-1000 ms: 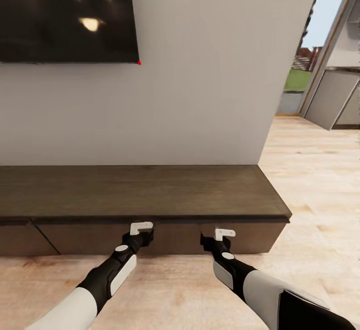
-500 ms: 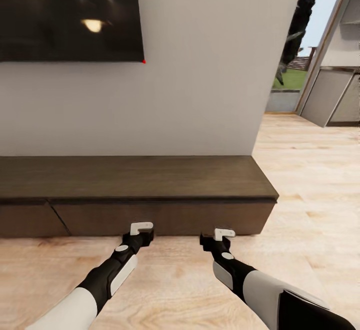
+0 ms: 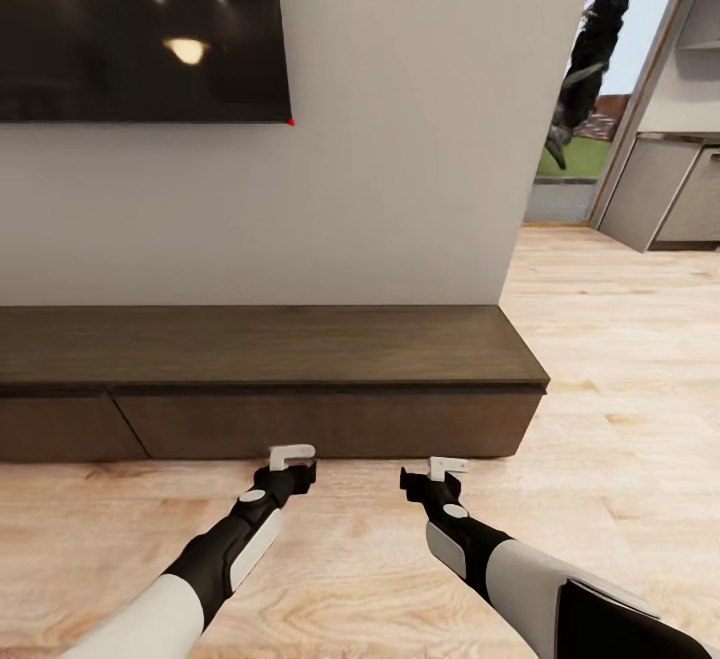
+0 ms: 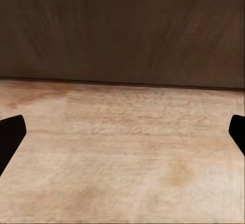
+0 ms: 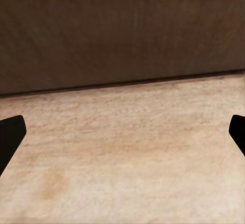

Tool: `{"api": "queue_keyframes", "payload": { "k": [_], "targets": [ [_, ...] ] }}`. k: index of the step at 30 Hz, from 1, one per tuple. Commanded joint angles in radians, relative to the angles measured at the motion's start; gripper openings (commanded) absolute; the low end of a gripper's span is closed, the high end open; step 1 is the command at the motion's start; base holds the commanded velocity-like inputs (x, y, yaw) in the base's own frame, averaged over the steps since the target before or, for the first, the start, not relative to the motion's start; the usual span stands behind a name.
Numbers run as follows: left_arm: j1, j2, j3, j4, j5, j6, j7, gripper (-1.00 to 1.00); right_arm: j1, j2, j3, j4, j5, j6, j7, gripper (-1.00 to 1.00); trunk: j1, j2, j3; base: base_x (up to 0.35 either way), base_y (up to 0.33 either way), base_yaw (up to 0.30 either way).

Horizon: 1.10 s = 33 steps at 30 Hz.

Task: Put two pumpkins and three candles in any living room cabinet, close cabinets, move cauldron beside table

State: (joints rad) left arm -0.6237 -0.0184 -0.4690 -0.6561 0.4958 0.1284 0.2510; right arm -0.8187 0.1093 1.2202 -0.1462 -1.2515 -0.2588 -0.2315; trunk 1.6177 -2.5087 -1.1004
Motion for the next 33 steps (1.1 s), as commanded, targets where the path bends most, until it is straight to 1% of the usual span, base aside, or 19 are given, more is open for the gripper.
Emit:
{"api": "queue_keyframes", "payload": {
  "k": [1, 3, 5, 6, 10, 12, 13, 16, 17, 21, 23, 26, 30, 33],
  "targets": [
    [-0.001, -0.003, -0.004, -0.002, 0.009, 0.021, 0.009, 1.00, -0.001, 0.000, 0.009, -0.001, -0.008, -0.002, -0.005, 1.00, 0.000, 0.000, -0.001, -0.001, 0.000, 0.000],
    [-0.001, -0.008, 0.002, -0.002, 0.009, 0.089, 0.009, 1.00, -0.001, 0.000, 0.009, -0.001, -0.008, 0.000, -0.006, 1.00, 0.000, 0.000, -0.001, 0.000, 0.000, 0.000],
    [-0.001, -0.009, 0.005, -0.002, 0.007, 0.127, 0.008, 1.00, -0.001, 0.000, 0.009, -0.001, -0.008, 0.001, -0.006, 1.00, 0.000, 0.000, -0.001, 0.000, 0.000, 0.000],
    [-0.001, -0.010, 0.005, -0.002, 0.007, 0.137, 0.008, 1.00, -0.001, 0.000, 0.008, -0.001, -0.008, 0.002, -0.006, 1.00, -0.001, 0.000, 0.003, 0.000, 0.000, 0.000],
    [-0.001, -0.011, 0.005, -0.002, 0.010, 0.152, 0.009, 1.00, -0.001, -0.001, 0.007, -0.002, -0.009, 0.004, -0.007, 1.00, -0.002, 0.001, 0.018, 0.000, 0.000, 0.000],
    [-0.001, -0.009, 0.017, -0.002, 0.017, 0.154, 0.010, 1.00, -0.001, -0.002, 0.007, -0.003, -0.009, 0.004, -0.008, 1.00, -0.003, 0.001, 0.026, 0.000, 0.000, 0.000],
    [-0.001, -0.006, 0.029, -0.001, 0.029, 0.155, 0.011, 1.00, -0.001, -0.002, 0.007, -0.003, -0.009, 0.005, -0.008, 1.00, -0.004, 0.001, 0.030, 0.000, 0.000, 0.000],
    [-0.001, 0.005, 0.069, 0.001, 0.079, 0.167, 0.015, 1.00, -0.001, -0.002, 0.007, -0.003, -0.009, 0.006, -0.008, 1.00, -0.005, 0.002, 0.042, 0.000, 0.000, 0.000],
    [-0.001, 0.007, 0.075, 0.011, 0.086, 0.176, 0.016, 1.00, -0.001, -0.002, 0.007, -0.003, -0.009, 0.006, -0.008, 1.00, -0.006, 0.002, 0.046, 0.000, 0.000, 0.000],
    [-0.001, 0.011, 0.094, 0.099, 0.107, 0.193, 0.013, 1.00, -0.002, -0.002, 0.009, -0.002, -0.007, 0.007, -0.008, 1.00, -0.007, 0.003, 0.061, 0.000, 0.000, 0.000],
    [-0.001, 0.013, 0.102, 0.119, 0.118, 0.195, 0.012, 1.00, -0.002, -0.002, 0.009, -0.001, -0.007, 0.009, -0.009, 1.00, -0.008, 0.004, 0.069, 0.000, 0.000, 0.000],
    [-0.001, 0.015, 0.105, 0.146, 0.126, 0.197, 0.011, 1.00, -0.001, -0.002, 0.007, -0.002, -0.008, 0.011, -0.008, 1.00, -0.010, 0.005, 0.080, -0.041, -0.006, 0.000],
    [-0.001, 0.016, 0.106, 0.180, 0.128, 0.196, 0.009, 1.00, -0.001, -0.002, 0.008, -0.003, -0.009, 0.013, -0.009, 1.00, -0.011, 0.005, 0.096, -0.221, -0.083, 0.000],
    [-0.001, 0.018, 0.105, 0.191, 0.128, 0.196, 0.009, 1.00, -0.001, -0.002, 0.007, -0.003, -0.022, 0.013, -0.010, 1.00, -0.013, 0.006, 0.107, -0.285, -0.124, 0.000]
  ]
}}
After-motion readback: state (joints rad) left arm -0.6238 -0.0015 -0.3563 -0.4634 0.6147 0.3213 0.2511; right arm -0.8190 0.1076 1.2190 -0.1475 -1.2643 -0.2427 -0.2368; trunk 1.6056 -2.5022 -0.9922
